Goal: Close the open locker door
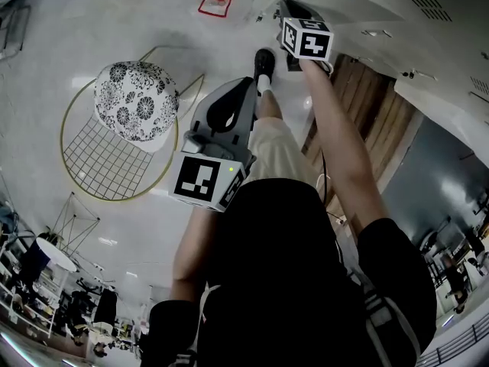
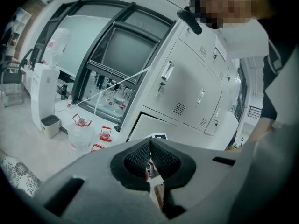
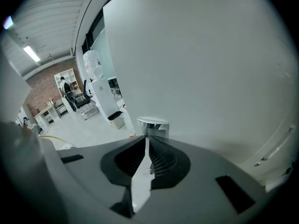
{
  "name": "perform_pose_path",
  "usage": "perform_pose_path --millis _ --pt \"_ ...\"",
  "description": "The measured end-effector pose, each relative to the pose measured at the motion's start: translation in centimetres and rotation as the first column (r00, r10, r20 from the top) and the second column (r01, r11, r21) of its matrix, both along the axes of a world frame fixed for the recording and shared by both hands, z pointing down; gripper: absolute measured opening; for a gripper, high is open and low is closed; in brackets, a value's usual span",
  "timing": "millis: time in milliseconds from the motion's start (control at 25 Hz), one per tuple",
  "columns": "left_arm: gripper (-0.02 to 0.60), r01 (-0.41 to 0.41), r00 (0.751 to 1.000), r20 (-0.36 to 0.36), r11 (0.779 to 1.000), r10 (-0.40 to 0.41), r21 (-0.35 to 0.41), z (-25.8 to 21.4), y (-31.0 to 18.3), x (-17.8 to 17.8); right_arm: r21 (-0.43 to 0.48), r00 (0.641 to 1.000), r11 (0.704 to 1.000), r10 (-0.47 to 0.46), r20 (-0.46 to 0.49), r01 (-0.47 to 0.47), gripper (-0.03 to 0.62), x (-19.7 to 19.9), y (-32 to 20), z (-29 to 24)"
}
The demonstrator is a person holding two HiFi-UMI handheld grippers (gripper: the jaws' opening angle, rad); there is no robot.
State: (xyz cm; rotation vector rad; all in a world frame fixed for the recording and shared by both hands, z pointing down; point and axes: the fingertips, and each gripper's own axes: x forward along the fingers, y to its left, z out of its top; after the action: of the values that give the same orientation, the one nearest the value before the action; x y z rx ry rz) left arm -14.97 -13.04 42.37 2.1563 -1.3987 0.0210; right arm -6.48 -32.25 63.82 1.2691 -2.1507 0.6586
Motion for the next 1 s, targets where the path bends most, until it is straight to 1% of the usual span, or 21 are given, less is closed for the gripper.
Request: perform_pose_path --millis 280,1000 --pt "0.017 0.016 1.0 0.002 1.0 -0.016 -0.013 0.6 -0.5 -0.5 -0.008 1.0 1.0 0.008 0.001 -0.008 0.021 -0.1 -1.5 0.1" --pt "0.018 0.035 0.999 0.002 0.999 -0.035 -0.011 0.6 -1.1 -0.7 0.023 0.999 0.999 0.029 -0.033 -0.028 0.009 0.2 -4.6 0.1"
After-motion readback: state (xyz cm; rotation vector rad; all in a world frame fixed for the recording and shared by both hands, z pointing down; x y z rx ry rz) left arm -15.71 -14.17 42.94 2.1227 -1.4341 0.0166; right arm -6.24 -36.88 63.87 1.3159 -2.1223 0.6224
